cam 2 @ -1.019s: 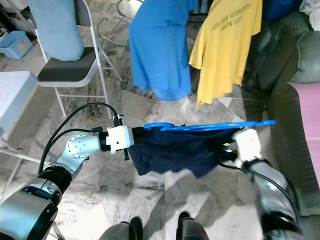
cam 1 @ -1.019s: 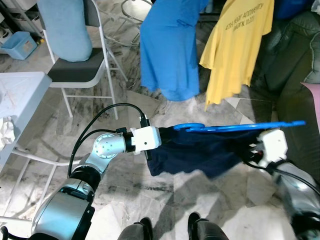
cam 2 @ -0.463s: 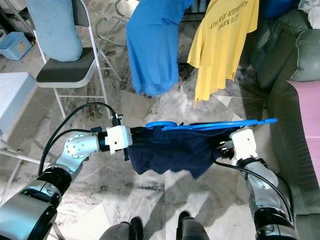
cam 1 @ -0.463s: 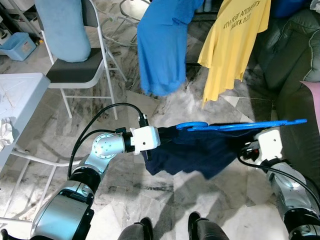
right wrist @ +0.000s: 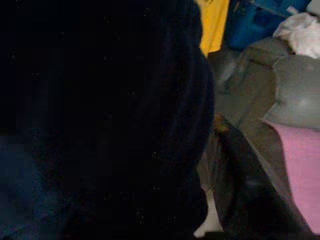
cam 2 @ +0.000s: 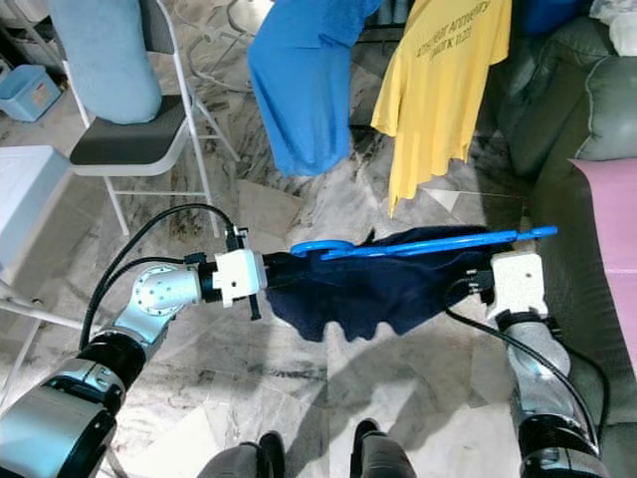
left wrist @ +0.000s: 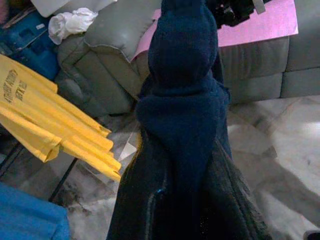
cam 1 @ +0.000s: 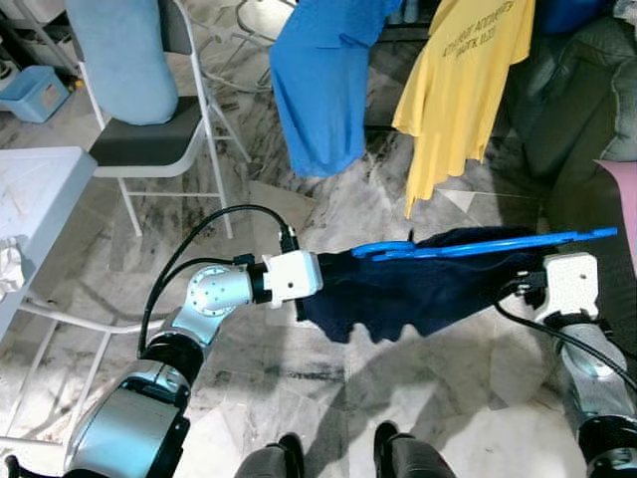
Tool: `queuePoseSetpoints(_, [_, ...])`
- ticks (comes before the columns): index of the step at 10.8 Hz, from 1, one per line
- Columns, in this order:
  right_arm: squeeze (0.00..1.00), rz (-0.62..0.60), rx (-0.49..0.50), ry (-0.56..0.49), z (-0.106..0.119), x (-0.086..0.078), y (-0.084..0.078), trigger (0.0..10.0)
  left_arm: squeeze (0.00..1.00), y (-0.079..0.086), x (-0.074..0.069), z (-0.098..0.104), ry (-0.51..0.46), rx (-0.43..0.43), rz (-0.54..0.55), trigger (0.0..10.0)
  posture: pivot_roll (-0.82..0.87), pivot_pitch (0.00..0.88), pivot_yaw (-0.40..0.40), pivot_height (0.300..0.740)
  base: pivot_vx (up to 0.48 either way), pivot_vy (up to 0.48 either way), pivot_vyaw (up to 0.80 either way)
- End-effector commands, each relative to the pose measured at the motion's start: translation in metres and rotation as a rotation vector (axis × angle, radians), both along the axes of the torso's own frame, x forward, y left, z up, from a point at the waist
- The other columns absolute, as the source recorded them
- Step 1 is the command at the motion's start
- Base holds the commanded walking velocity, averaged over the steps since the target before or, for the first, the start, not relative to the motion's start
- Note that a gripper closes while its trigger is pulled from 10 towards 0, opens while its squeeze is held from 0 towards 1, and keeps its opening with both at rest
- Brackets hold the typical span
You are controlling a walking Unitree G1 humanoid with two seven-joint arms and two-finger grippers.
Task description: Hang hanger
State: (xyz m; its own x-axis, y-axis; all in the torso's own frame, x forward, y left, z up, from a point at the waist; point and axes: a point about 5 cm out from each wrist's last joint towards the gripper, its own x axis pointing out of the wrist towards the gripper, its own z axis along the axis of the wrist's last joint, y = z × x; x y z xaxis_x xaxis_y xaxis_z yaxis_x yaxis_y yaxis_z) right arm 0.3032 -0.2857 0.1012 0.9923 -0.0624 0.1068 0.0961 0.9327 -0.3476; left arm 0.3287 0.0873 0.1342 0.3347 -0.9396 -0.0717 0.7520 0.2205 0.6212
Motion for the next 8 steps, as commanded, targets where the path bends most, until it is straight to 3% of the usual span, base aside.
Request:
queuePoseSetpoints(1, [0.00, -0.075, -0.008, -0.060, 0.010, -0.002, -0.012, 0.0, 0.00, 0.012, -0.001, -0.009, 0.030, 0.033, 0.039, 10.0, -0.13, 0.234, 0.133, 0.740, 0.000, 0.000, 0.00])
queuePoseSetpoints(5, [0.00, -0.162, -0.087, -0.229, 0.046, -0.002, -0.024, 0.0, 0.00, 0.028, -0.006, -0.033, 0.148, 0.126, 0.081, 9.9, -0.14, 0.240, 0.134, 0.740, 0.000, 0.000, 0.00])
queuePoseSetpoints(8, [0.00, -0.195, -0.118, -0.281, 0.059, -0.007, -0.030, 0.0, 0.00, 0.033, -0.007, -0.044, 0.199, 0.174, 0.121, 10.0, -0.16, 0.241, 0.133, 0.740, 0.000, 0.000, 0.00])
